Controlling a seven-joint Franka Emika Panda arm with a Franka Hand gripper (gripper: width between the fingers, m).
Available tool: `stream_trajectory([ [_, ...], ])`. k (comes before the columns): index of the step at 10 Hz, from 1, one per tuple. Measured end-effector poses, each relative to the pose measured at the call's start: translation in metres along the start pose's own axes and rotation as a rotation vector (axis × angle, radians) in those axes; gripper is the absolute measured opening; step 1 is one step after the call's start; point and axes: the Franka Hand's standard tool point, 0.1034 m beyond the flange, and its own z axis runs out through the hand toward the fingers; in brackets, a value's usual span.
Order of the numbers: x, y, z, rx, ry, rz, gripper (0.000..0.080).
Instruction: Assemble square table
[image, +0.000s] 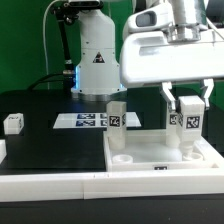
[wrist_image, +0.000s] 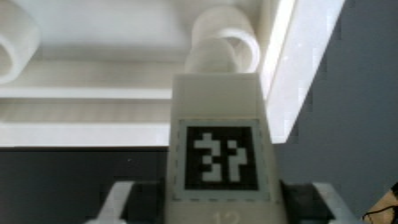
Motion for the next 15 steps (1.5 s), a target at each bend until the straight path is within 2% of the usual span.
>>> stream_trajectory([
  [3,-0.001,-0.005,0.0,0.003,0.0,-0.008,0.0291],
  [7,0.003,-0.001,0.004,-0.006,0.041,-0.016,0.0292],
  [11,-0.004,-0.001,0.013,-0.013,0.043,-0.022,0.0292],
  [15,-0.005,0.001,0.014,-0.023,0.101,-0.028,0.0292],
])
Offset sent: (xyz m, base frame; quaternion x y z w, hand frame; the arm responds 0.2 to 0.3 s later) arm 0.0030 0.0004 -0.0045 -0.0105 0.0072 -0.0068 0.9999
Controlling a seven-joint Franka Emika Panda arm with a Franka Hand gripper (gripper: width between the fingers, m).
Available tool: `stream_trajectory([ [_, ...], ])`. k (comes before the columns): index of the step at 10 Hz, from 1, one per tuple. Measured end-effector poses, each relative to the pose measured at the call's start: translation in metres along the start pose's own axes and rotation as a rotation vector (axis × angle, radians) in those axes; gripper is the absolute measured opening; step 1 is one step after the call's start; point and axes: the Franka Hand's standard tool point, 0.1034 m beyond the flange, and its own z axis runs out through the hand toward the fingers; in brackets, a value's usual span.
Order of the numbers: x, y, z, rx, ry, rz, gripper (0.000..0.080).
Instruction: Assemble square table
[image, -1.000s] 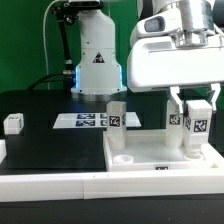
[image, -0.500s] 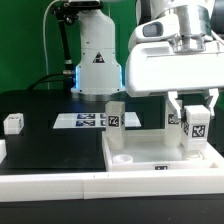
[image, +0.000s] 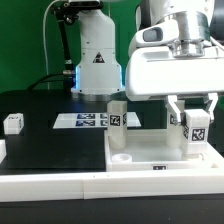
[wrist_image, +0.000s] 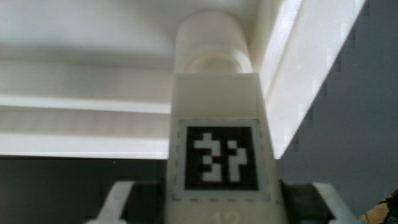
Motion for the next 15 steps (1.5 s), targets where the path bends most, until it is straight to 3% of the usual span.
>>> stream_trajectory([
  [3,0.0,0.001,0.0,-0.002,0.004,0.001,0.0292],
  [4,0.0,0.001,0.0,-0.002,0.004,0.001,0.0515],
  [5,0.0,0.001,0.0,-0.002,0.004,0.001,0.0515],
  [6,0.0,0.001,0.0,-0.002,0.004,0.001,0.0618],
  [7,0.0,0.001,0.0,-0.002,0.004,0.001,0.0643],
  [11,0.001,0.002,-0.001,-0.002,0.002,0.0,0.0648],
  [14,0.018,0.006,-0.019,0.007,-0.015,0.003,0.0648],
  [15,0.016,0.006,-0.018,0.006,-0.018,0.002,0.0648],
])
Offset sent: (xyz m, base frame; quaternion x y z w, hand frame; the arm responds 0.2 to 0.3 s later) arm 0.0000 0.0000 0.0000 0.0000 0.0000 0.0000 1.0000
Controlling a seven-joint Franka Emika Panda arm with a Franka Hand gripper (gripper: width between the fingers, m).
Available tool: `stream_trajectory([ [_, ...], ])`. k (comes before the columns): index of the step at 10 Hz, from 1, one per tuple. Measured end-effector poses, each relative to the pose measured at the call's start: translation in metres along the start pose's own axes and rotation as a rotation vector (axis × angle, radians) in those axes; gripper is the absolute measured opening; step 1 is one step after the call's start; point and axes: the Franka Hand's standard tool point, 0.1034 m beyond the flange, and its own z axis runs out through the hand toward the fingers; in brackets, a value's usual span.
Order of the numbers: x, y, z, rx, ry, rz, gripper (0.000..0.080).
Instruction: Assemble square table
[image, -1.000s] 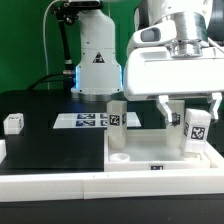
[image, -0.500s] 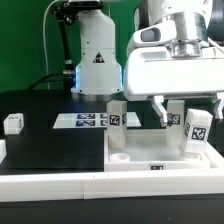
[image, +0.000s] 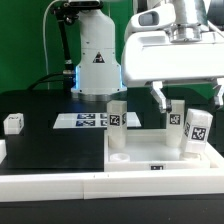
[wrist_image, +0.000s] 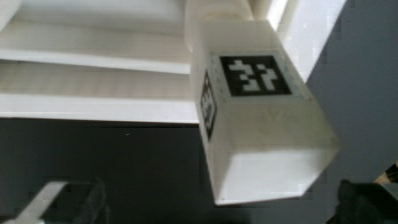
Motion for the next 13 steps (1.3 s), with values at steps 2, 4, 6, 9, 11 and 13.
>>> stream_trajectory([
  [2,-0.001,-0.001,0.001,0.004,-0.02,0.001,0.0648],
  [4,-0.01,-0.005,0.005,0.019,-0.123,0.004,0.0648],
  [6,-0.006,-0.002,0.009,0.033,-0.268,0.014,0.0648],
  [9,-0.006,0.003,0.011,0.045,-0.446,0.027,0.0648],
  [11,-0.004,-0.003,0.014,0.047,-0.493,0.038,0.0648],
  [13,-0.005,-0.003,0.015,0.047,-0.494,0.039,0.0626],
])
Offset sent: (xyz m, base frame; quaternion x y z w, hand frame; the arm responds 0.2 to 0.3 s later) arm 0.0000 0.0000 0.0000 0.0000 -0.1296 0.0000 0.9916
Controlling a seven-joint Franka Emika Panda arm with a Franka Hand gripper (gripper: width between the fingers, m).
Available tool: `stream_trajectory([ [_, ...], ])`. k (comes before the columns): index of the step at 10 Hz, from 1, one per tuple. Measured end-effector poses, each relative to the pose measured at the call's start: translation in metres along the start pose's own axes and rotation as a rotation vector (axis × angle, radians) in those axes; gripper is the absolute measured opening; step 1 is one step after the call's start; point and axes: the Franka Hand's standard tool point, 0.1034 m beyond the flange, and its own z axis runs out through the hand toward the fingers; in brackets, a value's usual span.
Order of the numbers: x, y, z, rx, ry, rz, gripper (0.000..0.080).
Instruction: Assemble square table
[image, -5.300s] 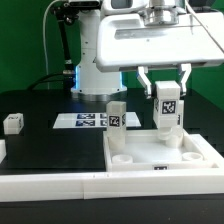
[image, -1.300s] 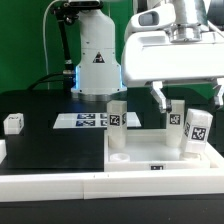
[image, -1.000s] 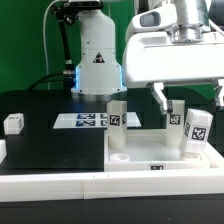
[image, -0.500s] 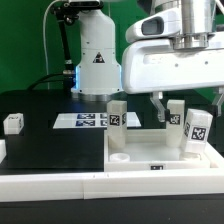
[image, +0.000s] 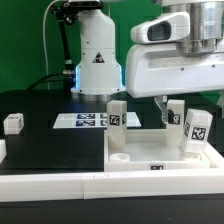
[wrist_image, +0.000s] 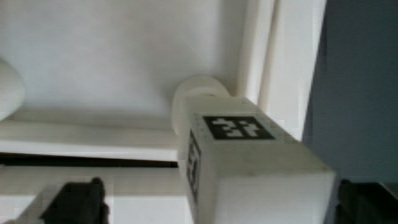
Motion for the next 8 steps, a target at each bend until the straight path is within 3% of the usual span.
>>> stream_trajectory([
  [1,0.0001,0.0005,0.0001,0.0,0.0,-0.001,0.0626],
  [2,0.0002,0.0011,0.0001,0.0,0.001,0.0,0.0455],
  [3,0.0003,0.0011,0.0001,0.0,0.001,0.0,0.0455],
  [4,0.0003,0.0011,0.0001,0.0,0.001,0.018,0.0289],
  [8,0.0002,0.001,0.0002,0.002,0.001,0.126,0.029],
])
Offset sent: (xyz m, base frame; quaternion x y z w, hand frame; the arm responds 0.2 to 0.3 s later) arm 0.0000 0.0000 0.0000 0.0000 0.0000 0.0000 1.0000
